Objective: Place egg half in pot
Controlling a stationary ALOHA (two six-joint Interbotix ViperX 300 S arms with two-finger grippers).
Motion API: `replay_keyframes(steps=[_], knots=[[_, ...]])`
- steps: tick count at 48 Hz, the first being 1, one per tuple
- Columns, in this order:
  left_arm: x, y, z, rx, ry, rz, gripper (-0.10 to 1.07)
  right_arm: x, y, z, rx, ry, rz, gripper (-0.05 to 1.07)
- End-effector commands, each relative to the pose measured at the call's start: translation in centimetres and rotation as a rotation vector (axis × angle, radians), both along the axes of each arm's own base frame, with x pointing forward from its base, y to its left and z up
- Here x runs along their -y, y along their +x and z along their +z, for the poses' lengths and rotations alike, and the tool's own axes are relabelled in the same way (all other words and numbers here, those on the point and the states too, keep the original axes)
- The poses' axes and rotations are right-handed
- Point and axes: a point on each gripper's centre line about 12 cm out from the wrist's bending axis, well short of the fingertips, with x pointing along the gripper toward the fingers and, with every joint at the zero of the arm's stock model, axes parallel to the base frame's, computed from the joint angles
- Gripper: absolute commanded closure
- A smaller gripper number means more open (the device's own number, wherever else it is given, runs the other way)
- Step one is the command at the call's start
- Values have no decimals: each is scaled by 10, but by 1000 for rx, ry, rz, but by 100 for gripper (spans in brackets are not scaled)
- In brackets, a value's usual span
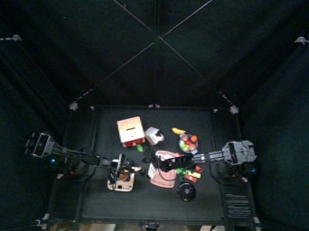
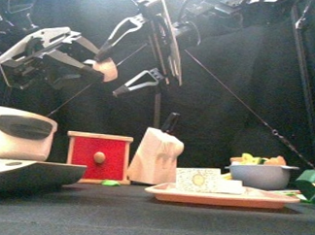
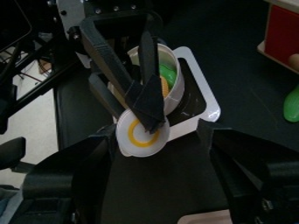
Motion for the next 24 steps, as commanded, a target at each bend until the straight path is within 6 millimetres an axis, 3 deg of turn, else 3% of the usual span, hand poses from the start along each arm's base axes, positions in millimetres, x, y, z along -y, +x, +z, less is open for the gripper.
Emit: replay_keyframes(steps=[1, 11, 20, 24], knots=[[0, 1, 6, 26, -19, 9, 38, 1, -7, 28, 60, -19, 6, 2], [-8, -25, 5, -50, -203, 137, 38, -1, -37, 42, 76, -56, 26, 3], [13, -74, -17, -486, -480, 126, 38, 0, -46, 26, 28, -19, -4, 3], [16, -83, -13, -508, -542, 111, 38, -1, -46, 23, 21, -8, -9, 3]])
